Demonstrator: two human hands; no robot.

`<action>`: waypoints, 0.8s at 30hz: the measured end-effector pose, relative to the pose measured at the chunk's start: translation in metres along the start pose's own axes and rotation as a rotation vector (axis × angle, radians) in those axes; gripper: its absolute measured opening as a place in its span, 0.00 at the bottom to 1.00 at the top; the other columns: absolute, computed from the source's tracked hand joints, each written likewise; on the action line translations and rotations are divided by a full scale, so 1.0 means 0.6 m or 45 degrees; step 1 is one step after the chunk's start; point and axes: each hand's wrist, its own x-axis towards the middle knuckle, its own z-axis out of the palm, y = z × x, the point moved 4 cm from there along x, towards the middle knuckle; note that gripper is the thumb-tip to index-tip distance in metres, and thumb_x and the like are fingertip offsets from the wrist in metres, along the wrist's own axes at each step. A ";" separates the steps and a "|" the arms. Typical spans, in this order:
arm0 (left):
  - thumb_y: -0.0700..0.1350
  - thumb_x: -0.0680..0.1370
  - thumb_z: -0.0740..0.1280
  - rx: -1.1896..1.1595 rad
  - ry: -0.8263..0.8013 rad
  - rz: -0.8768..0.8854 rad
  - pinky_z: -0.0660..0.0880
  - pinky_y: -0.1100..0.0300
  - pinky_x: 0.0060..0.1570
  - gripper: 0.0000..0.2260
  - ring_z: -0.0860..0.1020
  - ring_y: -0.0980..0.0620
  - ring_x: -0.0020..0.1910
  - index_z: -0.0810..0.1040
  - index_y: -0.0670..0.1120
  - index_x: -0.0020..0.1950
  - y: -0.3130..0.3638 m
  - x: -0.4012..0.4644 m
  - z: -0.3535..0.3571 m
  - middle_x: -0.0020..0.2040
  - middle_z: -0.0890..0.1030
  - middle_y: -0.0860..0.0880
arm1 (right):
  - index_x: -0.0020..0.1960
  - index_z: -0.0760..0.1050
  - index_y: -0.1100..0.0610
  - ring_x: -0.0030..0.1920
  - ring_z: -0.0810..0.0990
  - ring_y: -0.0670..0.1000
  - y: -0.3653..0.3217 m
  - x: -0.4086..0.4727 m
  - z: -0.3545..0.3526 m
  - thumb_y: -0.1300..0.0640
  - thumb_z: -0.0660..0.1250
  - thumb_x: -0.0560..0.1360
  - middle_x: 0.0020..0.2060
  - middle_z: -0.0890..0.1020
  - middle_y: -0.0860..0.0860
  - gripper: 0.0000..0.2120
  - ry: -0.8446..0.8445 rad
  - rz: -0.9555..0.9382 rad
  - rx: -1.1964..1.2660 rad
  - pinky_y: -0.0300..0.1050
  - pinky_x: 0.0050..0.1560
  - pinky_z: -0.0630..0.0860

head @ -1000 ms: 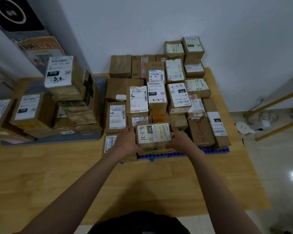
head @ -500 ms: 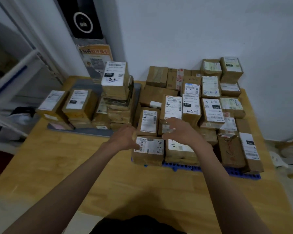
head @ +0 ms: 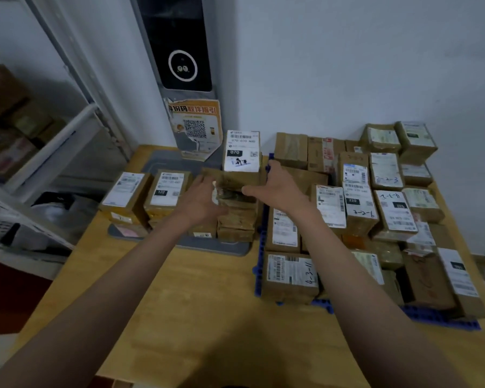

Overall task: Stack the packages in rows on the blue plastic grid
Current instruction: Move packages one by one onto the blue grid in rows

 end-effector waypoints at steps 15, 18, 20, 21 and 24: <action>0.33 0.71 0.71 -0.196 -0.069 0.508 0.69 0.62 0.53 0.36 0.71 0.53 0.59 0.63 0.49 0.76 0.024 0.032 -0.026 0.63 0.69 0.51 | 0.72 0.59 0.63 0.68 0.66 0.59 -0.048 0.026 0.025 0.38 0.75 0.67 0.66 0.68 0.57 0.46 0.606 0.174 -0.030 0.56 0.66 0.69; 0.35 0.72 0.71 -0.254 -0.034 0.557 0.68 0.65 0.51 0.35 0.70 0.56 0.56 0.64 0.50 0.76 0.030 0.036 -0.036 0.59 0.67 0.56 | 0.70 0.62 0.63 0.67 0.67 0.58 -0.056 0.028 0.011 0.42 0.75 0.67 0.64 0.69 0.57 0.43 0.664 0.154 -0.057 0.54 0.65 0.68; 0.36 0.72 0.72 -0.268 0.023 0.586 0.67 0.67 0.50 0.34 0.70 0.57 0.55 0.65 0.50 0.75 0.025 0.040 -0.051 0.58 0.69 0.56 | 0.69 0.63 0.62 0.66 0.67 0.57 -0.068 0.033 0.008 0.41 0.76 0.66 0.64 0.69 0.56 0.42 0.673 0.151 -0.047 0.55 0.64 0.69; 0.36 0.71 0.72 -0.287 0.057 0.598 0.67 0.67 0.50 0.33 0.70 0.58 0.55 0.66 0.49 0.74 0.020 0.042 -0.061 0.59 0.70 0.55 | 0.69 0.63 0.62 0.66 0.67 0.57 -0.074 0.035 0.009 0.40 0.76 0.65 0.63 0.69 0.56 0.43 0.672 0.151 -0.036 0.56 0.64 0.70; 0.40 0.71 0.74 -0.365 0.170 0.541 0.72 0.62 0.51 0.28 0.74 0.56 0.55 0.70 0.49 0.70 -0.012 0.052 -0.086 0.60 0.75 0.52 | 0.68 0.63 0.61 0.65 0.68 0.56 -0.090 0.044 0.021 0.40 0.76 0.64 0.63 0.69 0.56 0.43 0.653 0.147 0.022 0.57 0.63 0.72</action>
